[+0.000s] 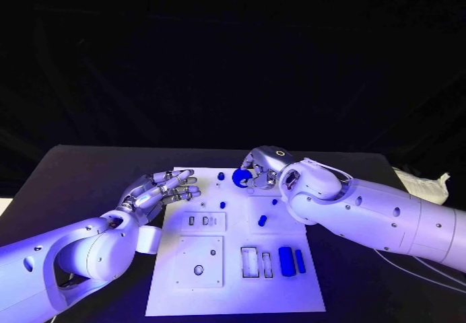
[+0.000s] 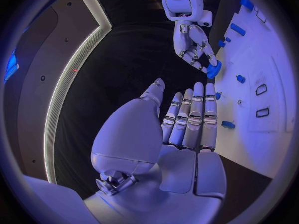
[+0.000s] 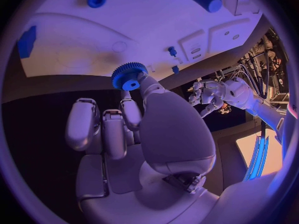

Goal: Assemble the parts on the task board

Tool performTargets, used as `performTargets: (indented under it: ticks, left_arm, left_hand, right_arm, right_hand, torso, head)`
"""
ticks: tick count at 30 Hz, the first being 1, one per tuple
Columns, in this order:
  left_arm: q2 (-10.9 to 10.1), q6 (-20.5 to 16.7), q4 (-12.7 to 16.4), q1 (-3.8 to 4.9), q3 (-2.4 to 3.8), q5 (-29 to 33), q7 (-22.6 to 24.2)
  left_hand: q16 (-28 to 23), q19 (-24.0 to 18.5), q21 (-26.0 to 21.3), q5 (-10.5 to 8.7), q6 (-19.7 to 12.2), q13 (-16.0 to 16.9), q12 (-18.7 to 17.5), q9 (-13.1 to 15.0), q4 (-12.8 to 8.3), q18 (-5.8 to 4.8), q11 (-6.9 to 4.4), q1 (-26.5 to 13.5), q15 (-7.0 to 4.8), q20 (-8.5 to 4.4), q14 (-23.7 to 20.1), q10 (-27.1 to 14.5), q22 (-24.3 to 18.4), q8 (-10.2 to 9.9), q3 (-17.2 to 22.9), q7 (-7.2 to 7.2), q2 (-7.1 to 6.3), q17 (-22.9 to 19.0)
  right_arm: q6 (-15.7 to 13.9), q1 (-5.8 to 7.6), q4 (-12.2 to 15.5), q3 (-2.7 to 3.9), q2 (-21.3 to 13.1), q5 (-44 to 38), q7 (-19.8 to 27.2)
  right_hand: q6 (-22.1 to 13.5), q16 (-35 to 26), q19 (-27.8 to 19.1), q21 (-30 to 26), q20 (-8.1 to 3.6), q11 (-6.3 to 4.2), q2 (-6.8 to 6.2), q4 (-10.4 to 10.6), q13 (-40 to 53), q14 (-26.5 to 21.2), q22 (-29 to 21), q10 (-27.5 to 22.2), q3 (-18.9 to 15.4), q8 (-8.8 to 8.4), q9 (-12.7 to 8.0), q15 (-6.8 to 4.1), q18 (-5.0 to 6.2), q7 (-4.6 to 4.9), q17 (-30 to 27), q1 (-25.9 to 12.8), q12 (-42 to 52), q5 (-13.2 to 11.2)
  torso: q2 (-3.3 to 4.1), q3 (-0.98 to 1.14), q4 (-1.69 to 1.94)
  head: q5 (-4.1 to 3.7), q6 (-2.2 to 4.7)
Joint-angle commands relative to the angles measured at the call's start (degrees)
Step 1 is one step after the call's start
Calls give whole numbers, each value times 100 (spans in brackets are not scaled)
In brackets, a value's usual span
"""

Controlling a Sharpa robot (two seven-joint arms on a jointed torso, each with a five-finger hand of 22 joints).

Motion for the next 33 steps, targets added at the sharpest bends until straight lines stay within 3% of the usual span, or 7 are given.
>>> performTargets:
  ticks: [1, 11, 19, 22, 33]
  left_arm:
    - [-10, 115, -18, 6, 8, 13, 108]
    - [1, 139, -25, 5, 11, 13, 111]
    - [26, 146, -26, 5, 11, 13, 111]
    - [36, 151, -27, 5, 11, 14, 109]
    - [60, 156, -34, 5, 11, 14, 101]
  left_hand:
    - [-33, -20, -34, -17, -31, -6, 28, 8, -35, 66, -9, 24, 9, 20, 17, -25, -9, 29, 3, 152, 48, -7]
    - [-33, -20, -34, -17, -31, -6, 28, 8, -35, 66, -9, 24, 9, 20, 17, -25, -9, 29, 3, 152, 48, -7]
    - [-33, -20, -34, -17, -31, -6, 28, 8, -35, 66, -9, 24, 9, 20, 17, -25, -9, 29, 3, 152, 48, -7]
    - [-33, -20, -34, -17, -31, -6, 28, 8, -35, 66, -9, 24, 9, 20, 17, -25, -9, 29, 3, 152, 48, -7]
    - [-33, -20, -34, -17, -31, -6, 28, 8, -35, 66, -9, 24, 9, 20, 17, -25, -9, 29, 3, 152, 48, -7]
  right_arm:
    - [-192, -1, 28, -10, 115, -477, -40]
    - [-107, -77, -149, -99, 568, -519, 27]
    - [-81, -117, -421, -123, 842, -524, 27]
    - [-90, -127, -497, -133, 913, -541, 42]
    - [-51, -152, -591, -152, 1062, -656, 16]
  right_hand:
    - [107, 23, 31, 19, -7, -105, 72, -11, -4, 393, 7, 71, 35, 37, 77, -37, -103, -81, 387, 103, -10, -1]
    - [101, 23, 32, 23, -7, -108, 78, -23, 5, 393, 12, 76, 68, 30, 77, -38, -104, -82, 388, 112, -8, -10]
    - [91, 23, 32, 25, -8, -106, 76, -29, 3, 393, 15, 74, 82, 22, 75, -38, -105, -79, 388, 114, -15, -15]
    - [91, 23, 32, 25, -8, -106, 76, -29, 3, 393, 15, 74, 82, 22, 75, -38, -105, -79, 388, 114, -15, -15]
    - [20, 14, 29, 28, -1, -82, 41, -34, -17, 390, 19, 57, 128, -32, 61, -23, -106, -46, 373, 71, -68, -56]
  torso:
    - [6, -5, 6]
    - [15, 4, -5]
    - [11, 1, -25]
    - [17, 9, -23]
    - [11, 6, -14]
  head:
    - [14, 14]
    - [84, 24]
    - [109, 12]
    - [113, 11]
    - [129, -5]
